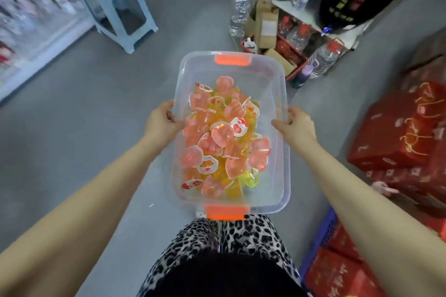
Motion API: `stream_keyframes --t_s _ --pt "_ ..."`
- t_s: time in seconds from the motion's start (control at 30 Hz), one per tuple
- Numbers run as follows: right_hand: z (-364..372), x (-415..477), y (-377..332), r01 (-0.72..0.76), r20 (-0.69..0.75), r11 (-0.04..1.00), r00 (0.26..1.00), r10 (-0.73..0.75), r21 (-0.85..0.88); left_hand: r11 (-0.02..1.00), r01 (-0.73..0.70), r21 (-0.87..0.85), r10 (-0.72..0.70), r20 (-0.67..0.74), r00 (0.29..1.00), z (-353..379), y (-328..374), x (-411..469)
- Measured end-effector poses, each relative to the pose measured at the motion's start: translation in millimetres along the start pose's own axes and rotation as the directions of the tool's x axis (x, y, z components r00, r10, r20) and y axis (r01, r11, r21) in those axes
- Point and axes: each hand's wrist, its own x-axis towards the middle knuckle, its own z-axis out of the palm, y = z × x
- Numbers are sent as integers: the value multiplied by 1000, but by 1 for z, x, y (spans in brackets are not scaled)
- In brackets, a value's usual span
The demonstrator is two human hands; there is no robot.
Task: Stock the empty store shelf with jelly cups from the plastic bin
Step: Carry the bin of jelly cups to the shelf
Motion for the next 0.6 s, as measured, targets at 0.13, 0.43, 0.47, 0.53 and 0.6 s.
stream_keyframes --t_s 0.13,0.43,0.47,0.53,0.6 --pt "-2 91 -64 83 2 996 997 -83 41 1000 -4 -1 4 -45 999 -22 40 93" --pt "3 337 -247 231 92 972 968 -233 37 999 13 -52 -22 -175 984 -76 128 320" --pt "5 360 -267 238 108 970 965 -241 41 998 13 -60 -24 -189 982 -84 137 343" --pt "8 404 -307 253 124 966 958 -257 47 997 12 -72 -27 -215 976 -100 153 389" --pt "17 450 -344 261 124 964 956 -266 59 997 2 -73 -18 -220 975 -118 168 440"
